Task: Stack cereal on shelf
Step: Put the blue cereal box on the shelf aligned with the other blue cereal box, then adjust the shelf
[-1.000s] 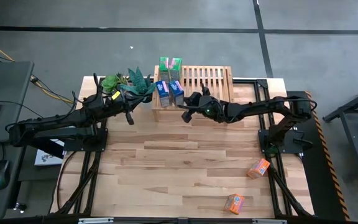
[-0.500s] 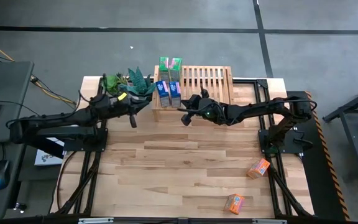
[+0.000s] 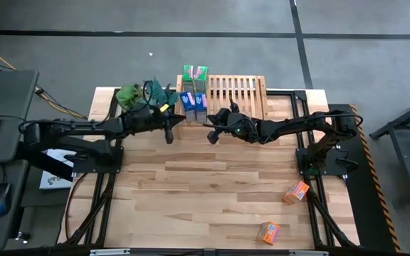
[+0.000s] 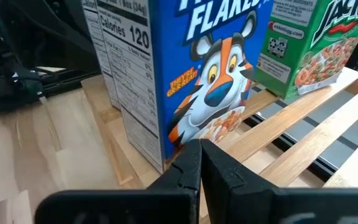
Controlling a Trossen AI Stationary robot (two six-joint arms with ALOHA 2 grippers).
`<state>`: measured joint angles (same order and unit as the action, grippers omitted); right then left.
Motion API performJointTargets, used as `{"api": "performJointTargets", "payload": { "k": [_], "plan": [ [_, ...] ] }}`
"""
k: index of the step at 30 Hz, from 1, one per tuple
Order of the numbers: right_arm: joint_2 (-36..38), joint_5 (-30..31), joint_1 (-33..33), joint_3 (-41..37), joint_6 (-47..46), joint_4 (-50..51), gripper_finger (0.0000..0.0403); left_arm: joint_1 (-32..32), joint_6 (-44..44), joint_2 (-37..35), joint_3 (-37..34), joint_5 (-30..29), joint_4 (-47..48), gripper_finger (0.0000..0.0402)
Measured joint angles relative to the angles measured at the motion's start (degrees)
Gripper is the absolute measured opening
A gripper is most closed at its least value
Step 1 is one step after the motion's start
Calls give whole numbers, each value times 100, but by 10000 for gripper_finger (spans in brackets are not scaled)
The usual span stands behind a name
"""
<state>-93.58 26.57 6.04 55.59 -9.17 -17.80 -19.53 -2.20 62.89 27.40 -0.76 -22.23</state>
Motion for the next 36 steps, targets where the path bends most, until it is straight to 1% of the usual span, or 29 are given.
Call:
{"api": "performJointTargets", "payload": {
  "k": [7,12,16,21,26,28,30,33,36],
  "plan": [
    [2,-1,0,0,-131,2,0,-2,-131,108,61,-21,18,0],
    [2,-68,0,0,-131,-11,0,-1,-150,-39,61,-16,321,0],
    [2,29,0,0,-131,-52,0,0,-303,-257,61,-14,626,0],
    [2,304,0,0,-27,-50,0,0,-291,-497,61,-12,819,0],
    [2,797,-11,0,528,-45,0,0,-257,-581,61,3,1060,0],
    [6,726,-9,2,891,41,0,0,-339,-581,61,54,1257,0],
    [50,523,-22,2,1080,324,0,0,-495,-580,61,56,1464,0],
    [183,315,-59,12,1109,991,0,0,-647,-582,61,59,1606,0],
    [296,181,-153,29,1116,1421,0,2,-647,-583,61,75,1607,0]
  ]
}}
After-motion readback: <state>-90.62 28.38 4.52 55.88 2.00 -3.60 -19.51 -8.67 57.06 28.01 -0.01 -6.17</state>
